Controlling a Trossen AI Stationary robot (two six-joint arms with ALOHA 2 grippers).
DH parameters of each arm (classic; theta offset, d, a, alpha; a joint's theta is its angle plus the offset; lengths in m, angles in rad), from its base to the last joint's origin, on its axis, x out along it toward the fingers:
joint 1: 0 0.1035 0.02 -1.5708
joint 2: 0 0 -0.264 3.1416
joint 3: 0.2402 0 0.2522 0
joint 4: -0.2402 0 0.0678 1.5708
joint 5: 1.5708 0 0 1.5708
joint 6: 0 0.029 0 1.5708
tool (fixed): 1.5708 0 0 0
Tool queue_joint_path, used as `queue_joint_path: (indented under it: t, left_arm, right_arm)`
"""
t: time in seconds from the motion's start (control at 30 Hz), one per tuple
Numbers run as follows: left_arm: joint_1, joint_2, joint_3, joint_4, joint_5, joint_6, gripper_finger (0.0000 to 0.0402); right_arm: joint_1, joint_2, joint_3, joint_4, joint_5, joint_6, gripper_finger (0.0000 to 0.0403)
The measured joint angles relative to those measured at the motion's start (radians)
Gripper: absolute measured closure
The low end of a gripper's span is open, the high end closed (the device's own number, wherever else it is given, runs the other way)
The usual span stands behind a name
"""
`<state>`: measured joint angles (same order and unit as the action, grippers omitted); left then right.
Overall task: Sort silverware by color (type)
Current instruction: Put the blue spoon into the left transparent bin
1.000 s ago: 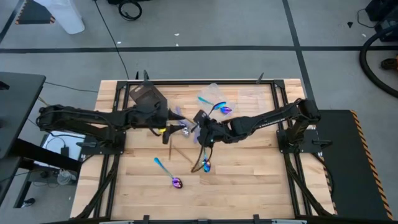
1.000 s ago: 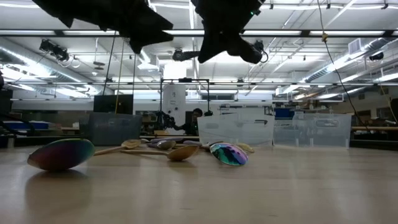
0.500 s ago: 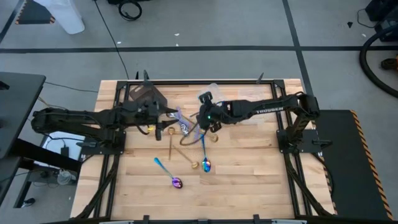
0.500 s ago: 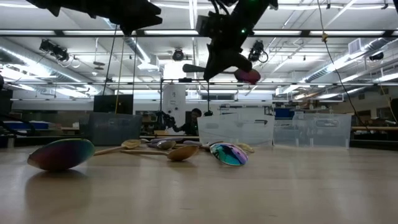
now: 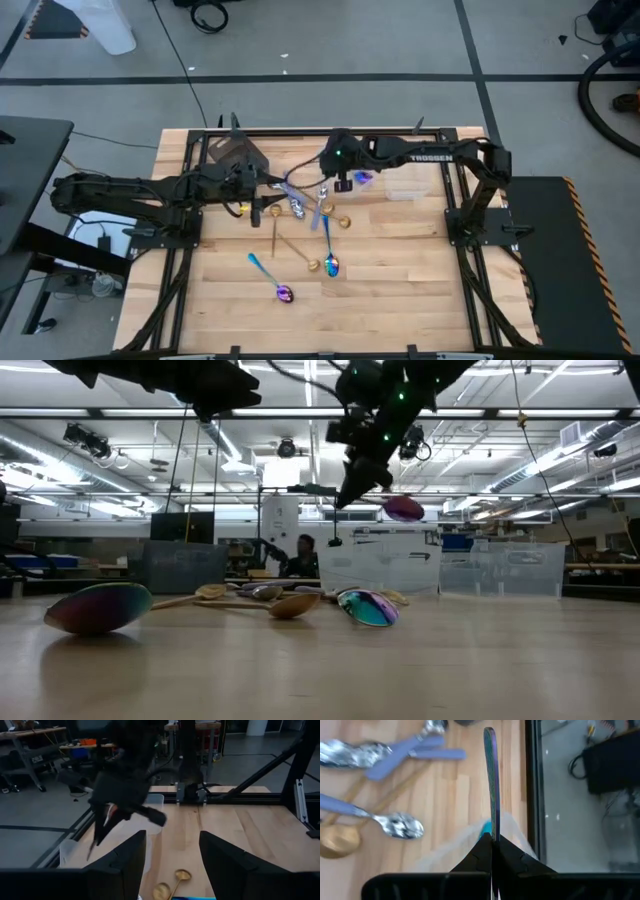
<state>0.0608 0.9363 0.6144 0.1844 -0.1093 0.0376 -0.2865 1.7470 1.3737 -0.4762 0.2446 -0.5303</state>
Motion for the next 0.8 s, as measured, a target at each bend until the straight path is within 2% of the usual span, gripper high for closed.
queue_joint_path:
  t: [0.27, 0.5, 0.67, 0.8]
  left_arm:
    - [-0.027, 0.000, 0.000, 0.016, 0.001, 0.000, 0.0209]
    - [-0.055, 0.000, 0.000, 0.041, 0.002, 0.021, 0.0209]
    - [-0.085, 0.000, 0.000, 0.044, 0.001, 0.058, 0.0209]
    - [-0.121, 0.000, 0.000, 0.057, 0.001, 0.084, 0.0209]
  right_arm:
    - [-0.107, 0.003, -0.114, 0.121, -0.120, 0.108, 0.0391]
    - [-0.154, 0.003, -0.121, 0.211, -0.225, 0.157, 0.0391]
    - [-0.187, 0.026, -0.126, 0.206, -0.311, 0.193, 0.0391]
    - [-0.195, 0.055, -0.137, 0.215, -0.316, 0.195, 0.0391]
